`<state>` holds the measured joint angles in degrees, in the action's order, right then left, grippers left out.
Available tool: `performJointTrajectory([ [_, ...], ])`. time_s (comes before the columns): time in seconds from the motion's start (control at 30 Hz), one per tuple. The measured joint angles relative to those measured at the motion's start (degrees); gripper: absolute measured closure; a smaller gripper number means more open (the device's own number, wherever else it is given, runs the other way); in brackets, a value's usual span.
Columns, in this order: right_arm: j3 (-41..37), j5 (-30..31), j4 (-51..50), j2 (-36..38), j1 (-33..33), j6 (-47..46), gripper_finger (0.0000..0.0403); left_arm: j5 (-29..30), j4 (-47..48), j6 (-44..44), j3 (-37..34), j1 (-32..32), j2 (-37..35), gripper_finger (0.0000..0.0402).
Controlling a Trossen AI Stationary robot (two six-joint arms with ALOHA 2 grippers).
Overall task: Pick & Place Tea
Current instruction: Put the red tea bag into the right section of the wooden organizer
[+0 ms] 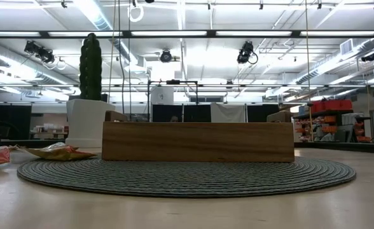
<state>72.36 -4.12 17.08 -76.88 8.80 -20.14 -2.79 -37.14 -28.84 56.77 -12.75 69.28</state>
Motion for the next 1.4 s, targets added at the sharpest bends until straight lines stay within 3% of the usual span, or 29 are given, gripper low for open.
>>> performJointTrajectory([
  [0.33,0.1,4.7,-17.9,10.0,0.4,3.2,0.0402,-2.3,1.6,0.3,0.0,-2.0,0.0,0.0287],
  [0.6,0.1,8.5,-37.9,14.8,-2.2,-1.2,0.0403,-3.9,5.6,11.4,0.0,-4.1,0.0,0.0283],
  [0.77,0.1,9.2,-49.4,14.9,-5.4,-4.5,0.0403,-4.0,8.7,11.7,0.0,-4.8,-0.6,0.0286],
  [0.93,0.1,9.3,-57.8,14.6,-8.9,-6.7,0.0403,-3.9,15.2,12.2,-0.1,-5.5,-2.3,0.0286],
  [1.4,0.1,9.0,-67.0,14.5,-11.9,-11.1,0.0403,2.3,41.5,16.4,0.1,-7.0,-19.0,0.0287],
])
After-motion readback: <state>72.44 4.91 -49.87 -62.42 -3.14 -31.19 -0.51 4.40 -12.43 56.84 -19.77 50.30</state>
